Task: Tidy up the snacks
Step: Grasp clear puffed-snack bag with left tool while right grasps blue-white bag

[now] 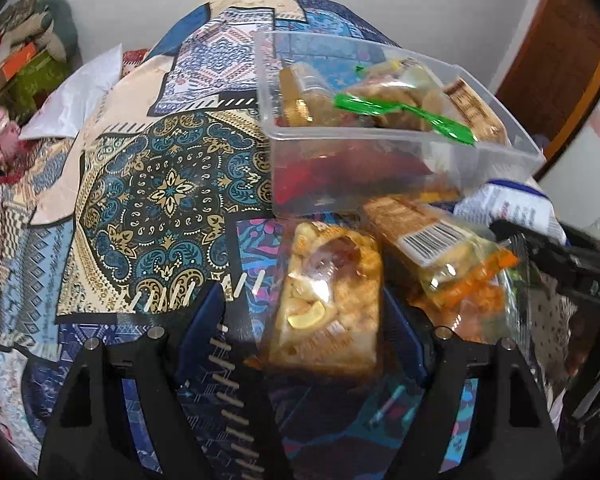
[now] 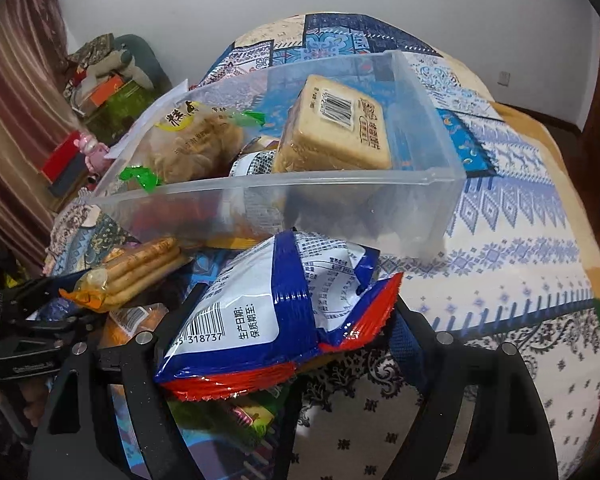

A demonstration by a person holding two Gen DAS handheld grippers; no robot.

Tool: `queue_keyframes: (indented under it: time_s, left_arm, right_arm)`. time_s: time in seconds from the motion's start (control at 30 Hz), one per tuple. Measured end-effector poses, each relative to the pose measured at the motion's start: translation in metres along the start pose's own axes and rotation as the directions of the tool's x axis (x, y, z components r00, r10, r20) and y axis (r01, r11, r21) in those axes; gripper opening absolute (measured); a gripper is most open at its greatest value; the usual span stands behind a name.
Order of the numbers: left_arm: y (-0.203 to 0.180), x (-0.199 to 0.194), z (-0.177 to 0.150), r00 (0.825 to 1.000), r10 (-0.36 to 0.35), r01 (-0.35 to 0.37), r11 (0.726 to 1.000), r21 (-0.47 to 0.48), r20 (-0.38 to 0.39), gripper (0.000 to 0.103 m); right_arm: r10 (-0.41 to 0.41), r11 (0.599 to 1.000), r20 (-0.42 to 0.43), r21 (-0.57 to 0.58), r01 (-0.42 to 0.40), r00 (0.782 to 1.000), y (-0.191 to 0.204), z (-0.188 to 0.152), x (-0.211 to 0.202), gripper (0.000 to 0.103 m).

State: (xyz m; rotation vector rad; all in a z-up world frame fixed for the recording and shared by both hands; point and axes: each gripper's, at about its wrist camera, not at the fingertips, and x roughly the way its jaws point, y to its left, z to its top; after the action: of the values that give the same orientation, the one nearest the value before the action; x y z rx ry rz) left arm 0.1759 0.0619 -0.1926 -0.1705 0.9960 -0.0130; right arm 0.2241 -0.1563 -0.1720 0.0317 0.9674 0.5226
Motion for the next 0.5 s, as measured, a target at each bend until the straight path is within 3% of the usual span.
queue_keyframes:
  time_s: [0.1, 0.2, 0.5]
  left_arm:
    - [0.004, 0.003, -0.001, 1.000, -0.024, 0.024, 0.999, -0.024, 0.006, 0.070]
    - [0.002, 0.001, -0.002, 1.000, -0.015, 0.016, 1.000, -0.007, 0.022, 0.047]
    - [0.006, -0.020, -0.010, 0.999, -0.013, 0.014, 1.000, -0.021, 0.034, 0.047]
  right_arm:
    - [0.004, 1.000, 0.009, -0.003, -0.004, 1.000, 0.001, -0.003, -0.003, 0.074]
    - [-0.009, 1.000, 0.017, -0.010, 0.009, 1.000, 0.002, -0.006, -0.006, 0.069]
    - [0.007, 1.000, 0.045, 0.018, -0.007, 0.999, 0.001, -0.013, -0.026, 0.059]
